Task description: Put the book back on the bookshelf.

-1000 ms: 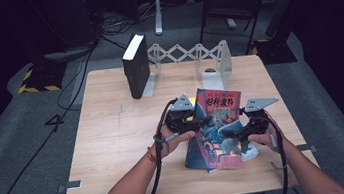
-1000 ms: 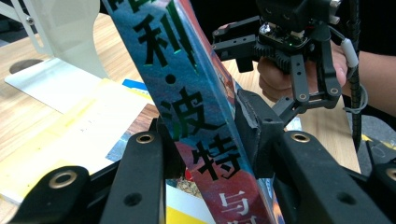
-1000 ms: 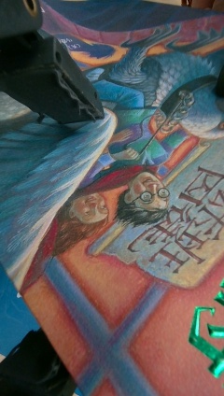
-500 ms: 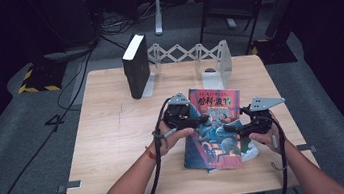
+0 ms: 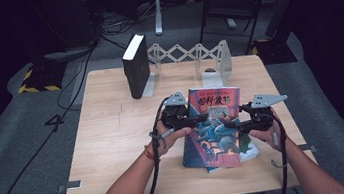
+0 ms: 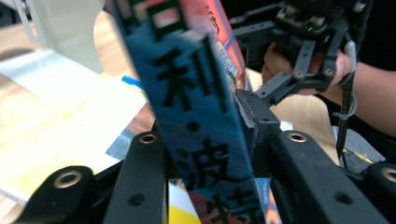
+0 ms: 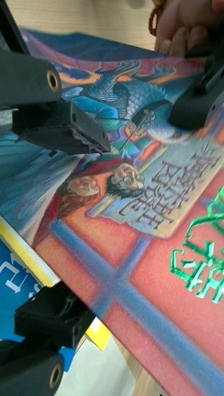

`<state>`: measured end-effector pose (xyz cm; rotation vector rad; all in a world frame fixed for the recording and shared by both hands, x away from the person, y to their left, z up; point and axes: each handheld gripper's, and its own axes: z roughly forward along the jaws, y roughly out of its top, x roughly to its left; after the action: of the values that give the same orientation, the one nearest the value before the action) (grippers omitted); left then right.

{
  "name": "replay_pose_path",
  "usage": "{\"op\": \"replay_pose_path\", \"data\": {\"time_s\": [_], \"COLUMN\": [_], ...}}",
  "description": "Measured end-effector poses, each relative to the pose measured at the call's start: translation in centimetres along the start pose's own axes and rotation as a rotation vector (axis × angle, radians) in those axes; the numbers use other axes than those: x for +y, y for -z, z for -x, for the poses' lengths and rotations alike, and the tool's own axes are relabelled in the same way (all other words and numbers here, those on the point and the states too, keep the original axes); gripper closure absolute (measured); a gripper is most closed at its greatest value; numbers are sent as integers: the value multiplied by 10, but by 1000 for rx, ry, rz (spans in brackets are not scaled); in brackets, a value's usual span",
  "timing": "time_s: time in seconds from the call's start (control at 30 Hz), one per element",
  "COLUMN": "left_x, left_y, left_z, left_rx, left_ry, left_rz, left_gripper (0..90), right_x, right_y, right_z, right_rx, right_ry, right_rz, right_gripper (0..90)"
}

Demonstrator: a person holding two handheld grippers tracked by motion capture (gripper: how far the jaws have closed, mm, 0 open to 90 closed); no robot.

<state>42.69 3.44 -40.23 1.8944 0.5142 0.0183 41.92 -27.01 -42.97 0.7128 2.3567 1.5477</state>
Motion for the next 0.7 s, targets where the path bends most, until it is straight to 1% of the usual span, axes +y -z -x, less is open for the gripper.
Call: {"op": "replay_pose_path", "data": {"time_s": [0.03,0.1,0.17,0.23,0.27,0.3,0.37,0.4,0.47,0.57,0.6,0.63,0.7], "left_x": [1,5,6,6,7,8,9,11,12,15,16,18,20], "left_y": [1,3,5,6,7,8,10,11,14,19,20,22,25], "left_z": [3,10,15,17,20,23,26,27,30,33,35,36,39], "left_rx": [-4,3,-6,-7,-2,-3,4,5,14,26,28,35,51], "left_ry": [7,-7,-4,-10,-19,-24,-30,-40,-47,-69,-74,-90,-99], "left_rz": [17,23,42,44,48,50,54,51,52,54,53,50,51], "left_gripper": [697,715,726,735,736,736,738,738,738,739,739,739,738], "right_x": [1,4,5,5,6,6,6,6,4,1,-1,-2,-7], "right_y": [1,3,6,8,12,12,17,17,23,27,30,33,38], "right_z": [0,-2,-5,-6,-9,-9,-11,-11,-11,-8,-5,-3,4], "right_rx": [0,-5,-5,0,11,11,30,30,27,28,21,9,-26], "right_ry": [-3,0,4,8,19,19,25,25,40,34,30,27,13], "right_rz": [2,13,19,23,30,30,30,30,8,1,-10,-21,-42], "right_gripper": [289,285,288,287,278,278,275,275,267,262,261,261,259]}}
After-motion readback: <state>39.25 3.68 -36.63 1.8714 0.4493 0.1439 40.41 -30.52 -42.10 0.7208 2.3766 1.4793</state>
